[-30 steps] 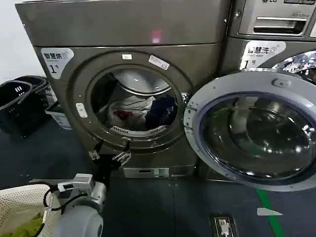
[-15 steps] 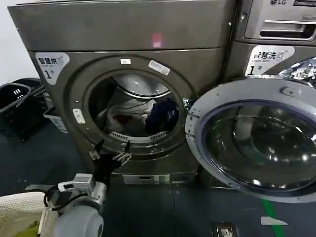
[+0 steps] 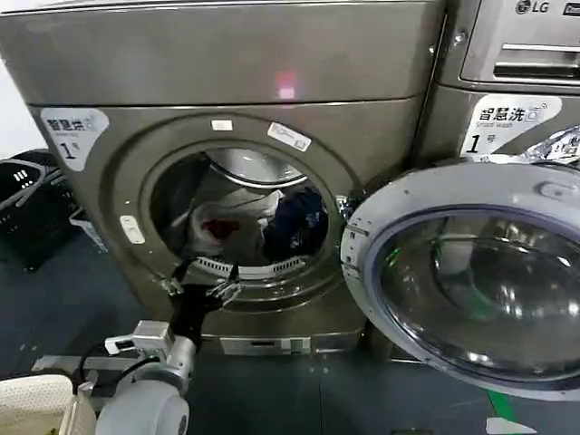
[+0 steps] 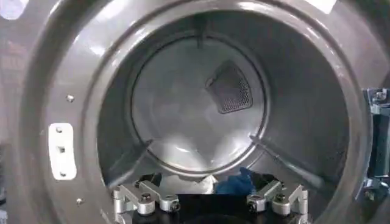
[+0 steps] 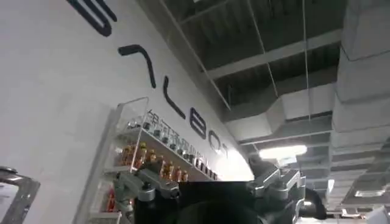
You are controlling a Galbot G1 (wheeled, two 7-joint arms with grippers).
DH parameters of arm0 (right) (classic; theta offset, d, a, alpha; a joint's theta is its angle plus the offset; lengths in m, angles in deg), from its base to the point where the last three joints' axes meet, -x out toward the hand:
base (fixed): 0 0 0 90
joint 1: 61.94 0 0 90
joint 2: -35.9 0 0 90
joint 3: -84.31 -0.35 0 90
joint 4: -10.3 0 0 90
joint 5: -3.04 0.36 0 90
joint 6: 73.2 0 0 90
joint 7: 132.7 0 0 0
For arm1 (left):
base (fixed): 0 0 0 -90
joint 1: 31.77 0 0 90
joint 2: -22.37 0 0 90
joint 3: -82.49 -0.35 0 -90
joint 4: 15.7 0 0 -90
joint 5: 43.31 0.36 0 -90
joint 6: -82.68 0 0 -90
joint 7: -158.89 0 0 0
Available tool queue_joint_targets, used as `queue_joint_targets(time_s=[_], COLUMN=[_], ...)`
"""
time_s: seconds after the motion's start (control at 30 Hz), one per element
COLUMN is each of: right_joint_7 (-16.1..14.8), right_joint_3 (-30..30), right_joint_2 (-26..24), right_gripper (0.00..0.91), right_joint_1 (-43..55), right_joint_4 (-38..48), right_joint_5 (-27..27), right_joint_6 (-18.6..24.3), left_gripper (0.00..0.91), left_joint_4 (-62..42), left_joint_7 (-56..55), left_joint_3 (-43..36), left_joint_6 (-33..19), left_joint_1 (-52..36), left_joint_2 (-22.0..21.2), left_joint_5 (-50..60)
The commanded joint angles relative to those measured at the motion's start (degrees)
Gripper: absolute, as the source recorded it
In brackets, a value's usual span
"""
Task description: Grasp the clothes from the dryer.
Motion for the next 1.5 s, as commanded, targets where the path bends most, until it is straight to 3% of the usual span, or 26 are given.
queue_joint_targets(time_s=[0.03,1.13,1.5], right_joint_7=[-0.01,-0.22,-0.45], right_joint_3=[0.0,0.09,-0.23], right_joint_2=[-0.09,0.41,0.57], right_gripper=[0.907,0.907,0.907], right_joint_1=[0.07,-0.03,0.0], right_joint_4=[0.09,-0.08,-0.52], right_joint_5=[-0.04,0.08,-0.06], right_joint_6=[0.02,0.79,1.06], left_gripper=[0.907,0.907,0.907], left_joint_4=[-0.21,-0.33,-9.95], left_joint_7=[0.46,0.87,-0.97], left_joint_3=[-0.11,-0.23,-0.34], left_joint_6=[-0.11,-2.07,-6.48], left_joint_1=[-0.17,0.65,-11.55], left_joint_2=[0.02,0.47,2.87], left_joint_5=[0.04,0.49,-4.98])
